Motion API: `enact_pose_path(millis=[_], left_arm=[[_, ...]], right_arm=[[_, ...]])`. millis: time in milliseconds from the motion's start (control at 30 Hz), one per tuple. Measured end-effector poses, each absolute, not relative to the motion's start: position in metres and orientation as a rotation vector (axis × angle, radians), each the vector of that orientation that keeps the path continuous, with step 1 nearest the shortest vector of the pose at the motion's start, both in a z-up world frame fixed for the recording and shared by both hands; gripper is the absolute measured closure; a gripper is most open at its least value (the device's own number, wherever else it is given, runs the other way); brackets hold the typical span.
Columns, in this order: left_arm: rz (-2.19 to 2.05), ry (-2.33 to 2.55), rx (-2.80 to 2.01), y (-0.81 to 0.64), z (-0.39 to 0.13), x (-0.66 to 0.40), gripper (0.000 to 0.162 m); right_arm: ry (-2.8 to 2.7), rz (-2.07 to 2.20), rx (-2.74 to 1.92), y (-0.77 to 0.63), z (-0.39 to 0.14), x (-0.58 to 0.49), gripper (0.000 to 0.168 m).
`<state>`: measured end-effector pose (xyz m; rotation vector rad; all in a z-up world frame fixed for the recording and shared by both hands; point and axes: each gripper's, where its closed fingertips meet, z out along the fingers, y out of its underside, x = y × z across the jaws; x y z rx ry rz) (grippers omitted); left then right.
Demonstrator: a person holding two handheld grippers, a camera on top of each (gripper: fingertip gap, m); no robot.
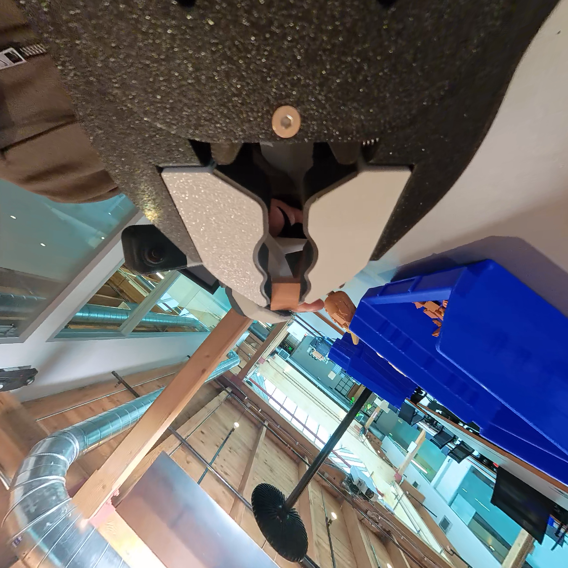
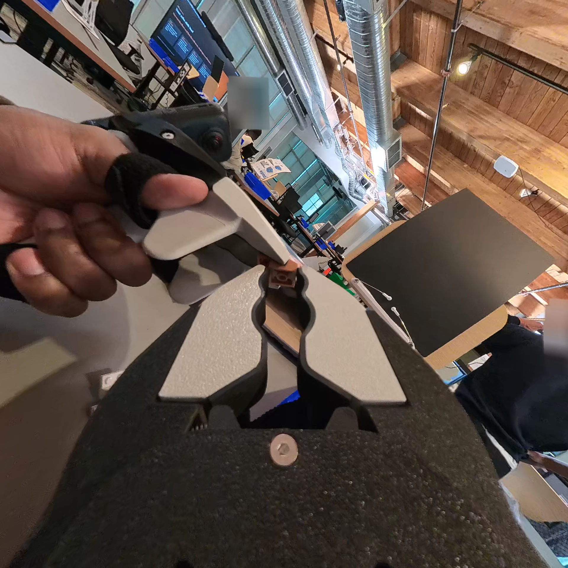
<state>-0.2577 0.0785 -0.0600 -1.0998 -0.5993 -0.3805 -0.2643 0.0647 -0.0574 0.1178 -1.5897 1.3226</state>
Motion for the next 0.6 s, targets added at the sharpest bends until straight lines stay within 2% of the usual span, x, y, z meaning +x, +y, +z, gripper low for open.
enact_pose_path(millis=[267, 533, 600], left_arm=[[-0.386, -0.572, -1.117, 0.077, -0.059, -0.254, 0.145], [-0.418, -0.475, -1.302, 0.084, -0.067, -0.235, 0.145], [-0.425, -0.458, -1.306, 0.081, -0.066, -0.234, 0.145]], right_arm=[[-1.575, 1.297, 0.146, 0.064, -0.055, -0.259, 0.153], [-1.769, 1.527, 0.286, 0.071, -0.061, -0.24, 0.153], [-1.824, 1.631, 0.332, 0.076, -0.061, -0.231, 0.168]])
